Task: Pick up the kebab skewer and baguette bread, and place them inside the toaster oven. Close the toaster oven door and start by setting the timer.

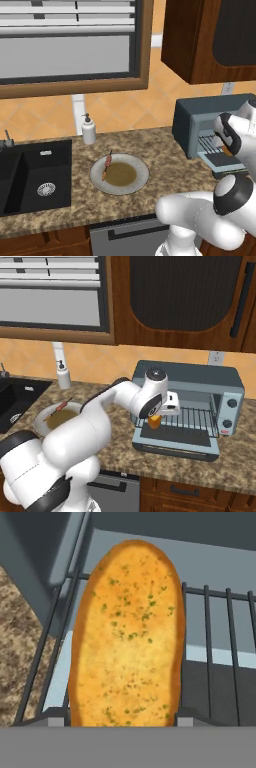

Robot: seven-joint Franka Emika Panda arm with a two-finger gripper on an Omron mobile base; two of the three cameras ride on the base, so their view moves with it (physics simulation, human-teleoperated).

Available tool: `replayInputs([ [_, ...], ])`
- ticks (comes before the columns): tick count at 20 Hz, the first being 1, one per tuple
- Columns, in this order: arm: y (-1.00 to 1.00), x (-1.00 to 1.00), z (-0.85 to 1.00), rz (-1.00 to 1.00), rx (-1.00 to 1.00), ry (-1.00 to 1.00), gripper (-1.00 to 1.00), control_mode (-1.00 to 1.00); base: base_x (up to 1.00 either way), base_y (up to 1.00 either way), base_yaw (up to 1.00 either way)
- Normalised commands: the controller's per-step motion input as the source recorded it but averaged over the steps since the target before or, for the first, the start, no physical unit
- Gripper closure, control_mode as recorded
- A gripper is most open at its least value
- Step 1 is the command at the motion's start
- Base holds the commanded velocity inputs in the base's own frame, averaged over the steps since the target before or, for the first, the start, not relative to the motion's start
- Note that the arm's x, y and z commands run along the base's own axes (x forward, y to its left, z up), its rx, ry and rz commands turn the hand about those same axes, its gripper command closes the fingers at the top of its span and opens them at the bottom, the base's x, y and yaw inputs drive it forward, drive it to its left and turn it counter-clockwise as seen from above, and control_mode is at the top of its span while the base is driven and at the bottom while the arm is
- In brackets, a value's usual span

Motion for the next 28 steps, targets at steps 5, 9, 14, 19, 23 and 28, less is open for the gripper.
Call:
replayInputs([
  [5,0.0,0.13,-0.02,0.0,0.0,0.0,1.0,-1.0,0.0,0.0,0.0],
  [9,0.0,0.0,-0.04,0.0,0.0,0.0,-1.0,-1.0,0.0,0.0,0.0],
  [14,0.0,0.17,-0.02,0.0,0.0,-0.01,-1.0,-1.0,0.0,0.0,0.0],
  [19,0.0,0.07,0.0,0.0,0.01,-0.02,-1.0,-1.0,0.0,0.0,0.0],
  [23,0.0,-0.1,0.03,0.0,0.0,-0.02,-1.0,-1.0,0.0,0.0,0.0],
  [28,0.26,-0.85,0.43,0.0,0.01,-0.09,-1.0,-1.0,0.0,0.0,0.0],
])
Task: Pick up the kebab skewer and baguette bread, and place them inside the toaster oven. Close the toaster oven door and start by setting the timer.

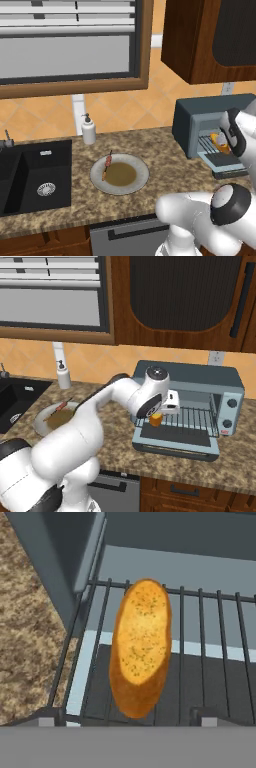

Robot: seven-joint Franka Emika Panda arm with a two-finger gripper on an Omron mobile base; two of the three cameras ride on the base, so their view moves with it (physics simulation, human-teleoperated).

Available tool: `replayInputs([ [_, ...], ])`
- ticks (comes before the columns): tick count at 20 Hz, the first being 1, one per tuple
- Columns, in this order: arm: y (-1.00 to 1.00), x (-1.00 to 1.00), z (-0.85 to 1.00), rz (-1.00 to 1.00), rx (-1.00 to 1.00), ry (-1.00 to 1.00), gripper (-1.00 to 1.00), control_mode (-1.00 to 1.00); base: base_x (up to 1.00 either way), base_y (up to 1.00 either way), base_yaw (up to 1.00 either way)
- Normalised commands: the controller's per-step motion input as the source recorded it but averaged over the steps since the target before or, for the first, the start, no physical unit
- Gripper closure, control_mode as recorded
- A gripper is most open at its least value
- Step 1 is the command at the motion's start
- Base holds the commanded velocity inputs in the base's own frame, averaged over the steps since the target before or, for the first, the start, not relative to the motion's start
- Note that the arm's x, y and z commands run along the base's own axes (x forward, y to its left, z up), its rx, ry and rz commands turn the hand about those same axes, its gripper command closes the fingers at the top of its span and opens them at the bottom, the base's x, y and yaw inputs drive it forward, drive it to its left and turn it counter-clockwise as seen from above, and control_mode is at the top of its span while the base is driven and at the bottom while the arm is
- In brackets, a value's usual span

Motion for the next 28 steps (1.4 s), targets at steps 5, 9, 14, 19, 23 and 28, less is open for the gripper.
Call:
replayInputs([
  [5,1.0,-0.93,0.31,-0.05,-0.09,0.0,-1.0,-1.0,0.0,0.0,0.0],
  [9,1.0,-0.64,0.0,-0.07,-0.12,0.02,-1.0,-1.0,0.0,0.0,0.0],
  [14,1.0,-0.05,0.02,-0.1,-0.07,0.0,-1.0,-1.0,0.0,0.0,0.0],
  [19,1.0,0.33,0.06,-0.16,0.0,0.01,-1.0,-1.0,0.0,0.0,0.0],
  [23,1.0,0.34,0.0,-0.21,0.0,0.01,-1.0,-1.0,0.0,0.0,0.0],
  [28,1.0,0.34,-0.03,-0.22,0.01,0.05,-1.0,-1.0,0.0,0.0,0.0],
])
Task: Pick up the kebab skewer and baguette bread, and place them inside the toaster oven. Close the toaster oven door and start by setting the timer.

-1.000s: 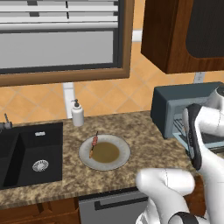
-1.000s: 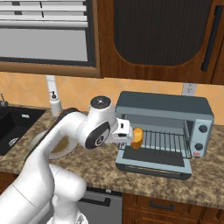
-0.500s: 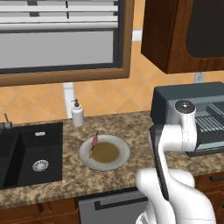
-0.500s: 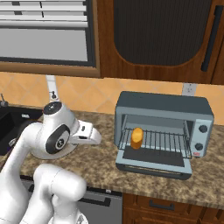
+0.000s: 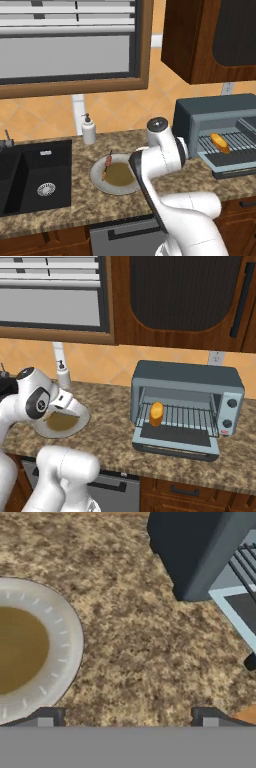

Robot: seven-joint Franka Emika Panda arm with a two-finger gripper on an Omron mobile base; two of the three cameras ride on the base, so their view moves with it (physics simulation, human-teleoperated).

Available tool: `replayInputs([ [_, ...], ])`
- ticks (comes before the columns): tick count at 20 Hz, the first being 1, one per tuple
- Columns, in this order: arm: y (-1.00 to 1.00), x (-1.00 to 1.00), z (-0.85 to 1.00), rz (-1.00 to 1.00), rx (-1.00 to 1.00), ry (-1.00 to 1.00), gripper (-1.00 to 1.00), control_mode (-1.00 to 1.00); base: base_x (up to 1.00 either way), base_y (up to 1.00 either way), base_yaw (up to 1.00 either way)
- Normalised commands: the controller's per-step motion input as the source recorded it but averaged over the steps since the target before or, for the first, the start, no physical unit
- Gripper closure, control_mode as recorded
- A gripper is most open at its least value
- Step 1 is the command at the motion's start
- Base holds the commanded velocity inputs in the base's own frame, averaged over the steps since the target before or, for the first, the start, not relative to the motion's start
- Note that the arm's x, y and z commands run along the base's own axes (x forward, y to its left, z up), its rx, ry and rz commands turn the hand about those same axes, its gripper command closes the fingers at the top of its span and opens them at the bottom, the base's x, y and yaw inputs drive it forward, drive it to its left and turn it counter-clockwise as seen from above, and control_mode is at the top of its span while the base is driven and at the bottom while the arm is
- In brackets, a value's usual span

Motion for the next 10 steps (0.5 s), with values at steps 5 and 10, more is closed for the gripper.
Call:
replayInputs([
  [5,1.0,0.03,-0.17,-0.22,0.0,0.03,-1.0,-1.0,0.0,0.0,0.0],
  [10,0.7,0.31,-0.09,-0.11,0.07,0.14,-1.0,-1.0,0.0,0.0,0.0],
])
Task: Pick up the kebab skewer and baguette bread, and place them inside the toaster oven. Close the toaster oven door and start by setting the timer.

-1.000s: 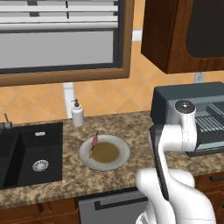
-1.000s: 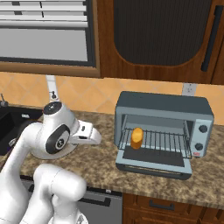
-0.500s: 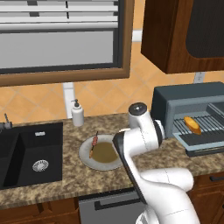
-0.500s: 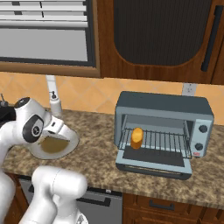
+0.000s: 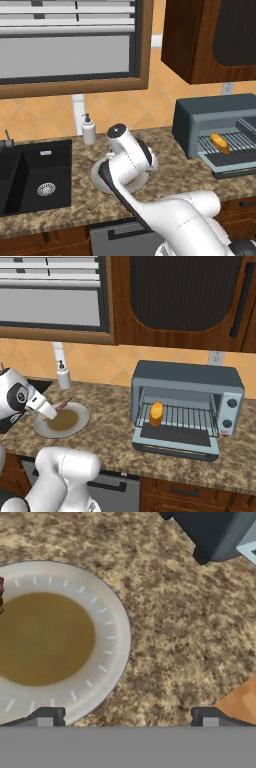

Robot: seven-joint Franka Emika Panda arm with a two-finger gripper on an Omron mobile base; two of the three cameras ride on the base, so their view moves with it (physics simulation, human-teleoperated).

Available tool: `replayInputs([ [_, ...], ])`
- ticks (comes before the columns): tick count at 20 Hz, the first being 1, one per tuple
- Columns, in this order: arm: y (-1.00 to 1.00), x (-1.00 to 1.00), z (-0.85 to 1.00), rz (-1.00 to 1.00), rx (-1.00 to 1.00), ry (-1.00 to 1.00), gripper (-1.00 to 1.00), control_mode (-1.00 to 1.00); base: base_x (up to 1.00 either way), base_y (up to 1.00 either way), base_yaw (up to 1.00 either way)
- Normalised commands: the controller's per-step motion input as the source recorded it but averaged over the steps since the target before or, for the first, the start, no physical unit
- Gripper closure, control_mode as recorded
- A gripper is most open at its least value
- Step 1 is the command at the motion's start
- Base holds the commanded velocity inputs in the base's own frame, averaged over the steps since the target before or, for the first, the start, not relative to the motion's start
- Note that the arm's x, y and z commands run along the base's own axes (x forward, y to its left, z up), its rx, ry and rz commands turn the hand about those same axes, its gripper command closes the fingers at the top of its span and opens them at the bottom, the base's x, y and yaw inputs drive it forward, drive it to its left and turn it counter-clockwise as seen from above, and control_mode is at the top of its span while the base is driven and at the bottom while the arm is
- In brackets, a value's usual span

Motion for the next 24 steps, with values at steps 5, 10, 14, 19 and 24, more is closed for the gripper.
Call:
replayInputs([
  [5,0.33,0.57,-0.07,0.0,0.17,0.26,-1.0,-1.0,0.0,0.0,0.0],
  [10,0.36,0.19,-0.54,0.03,0.2,0.11,-1.0,-1.0,0.0,0.0,0.0],
  [14,0.43,0.02,-0.56,0.01,0.18,0.01,-1.0,-1.0,0.0,0.0,0.0],
  [19,0.16,0.54,-0.45,0.0,0.09,0.03,-1.0,-1.0,0.0,0.0,0.0],
  [24,0.17,0.6,-0.19,0.0,0.01,0.02,-1.0,-1.0,0.0,0.0,0.0],
])
